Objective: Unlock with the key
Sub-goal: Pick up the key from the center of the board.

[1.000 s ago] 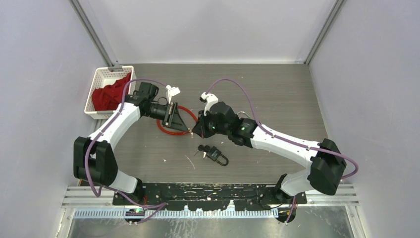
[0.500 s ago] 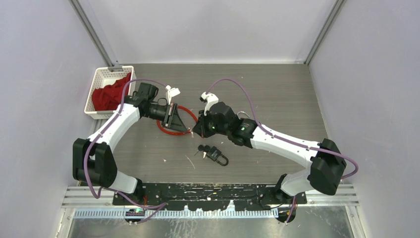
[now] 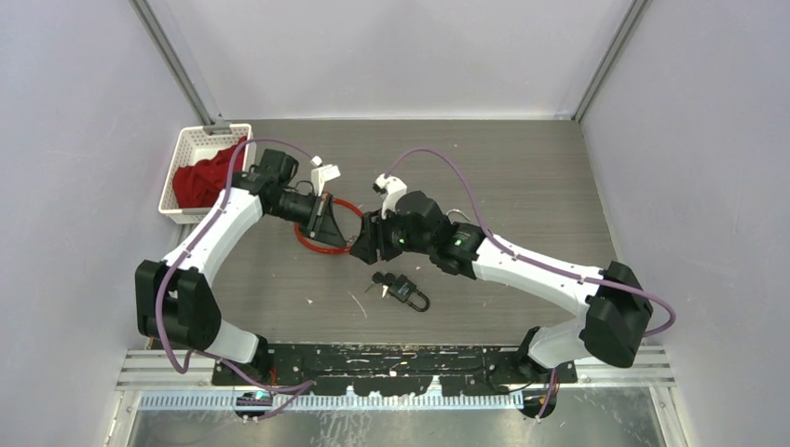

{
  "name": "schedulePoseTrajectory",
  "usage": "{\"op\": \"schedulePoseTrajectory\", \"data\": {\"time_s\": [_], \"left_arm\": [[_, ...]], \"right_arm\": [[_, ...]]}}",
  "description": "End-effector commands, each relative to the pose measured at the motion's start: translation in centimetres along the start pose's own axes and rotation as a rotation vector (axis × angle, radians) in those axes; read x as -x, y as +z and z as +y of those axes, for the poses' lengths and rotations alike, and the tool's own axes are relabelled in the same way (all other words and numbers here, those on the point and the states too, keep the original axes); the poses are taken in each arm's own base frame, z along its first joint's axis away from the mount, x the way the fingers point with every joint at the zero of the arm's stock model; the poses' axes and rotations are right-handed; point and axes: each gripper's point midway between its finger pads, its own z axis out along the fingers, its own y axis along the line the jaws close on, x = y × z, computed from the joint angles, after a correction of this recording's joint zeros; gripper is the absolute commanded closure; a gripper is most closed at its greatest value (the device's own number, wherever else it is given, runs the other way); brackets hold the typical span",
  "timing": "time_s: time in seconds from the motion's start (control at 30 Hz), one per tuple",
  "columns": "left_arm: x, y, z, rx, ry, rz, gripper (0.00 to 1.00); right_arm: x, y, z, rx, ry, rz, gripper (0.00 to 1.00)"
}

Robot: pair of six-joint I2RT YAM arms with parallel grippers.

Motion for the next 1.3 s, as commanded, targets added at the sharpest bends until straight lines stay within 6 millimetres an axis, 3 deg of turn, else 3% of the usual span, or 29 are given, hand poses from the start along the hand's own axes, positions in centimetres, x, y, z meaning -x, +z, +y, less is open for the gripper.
{"op": "schedulePoseTrajectory", "data": {"time_s": [0.0,0.13,0.33,0.5,0.63,0.8,1.27], "left_arm": [[0.1,-1.7,-0.6,0.052,0.12,0.055,1.0],[-0.1,-2.5,-3.3,-0.042,0.181,0.049,1.0],[-1.4,-2.6,-6.8,-0.165,0.235,0.066,1.0],[-2.0,-2.6,-8.6,-0.233,0.232,0.098,1.0],[-2.0,-2.9,-9.5,-0.274,0.231,0.101,1.0],[-1.7,-3.0,-9.9,-0.294,0.229,0.092,1.0],[-1.4,-2.8,-9.6,-0.276,0.22,0.086,1.0]], "right_arm": [[3.5,-2.5,1.6,0.197,0.02,-0.072,0.39],[4.8,-4.0,0.3,0.336,0.066,-0.08,0.38],[4.3,-5.6,3.7,0.605,0.034,0.011,0.36],[4.3,-5.7,4.8,0.665,0.025,0.023,0.37],[3.2,-5.7,5.6,0.695,0.013,0.046,0.38],[2.3,-5.8,6.0,0.718,0.041,0.045,0.5],[2.4,-5.4,6.4,0.75,0.124,0.023,0.59]]}}
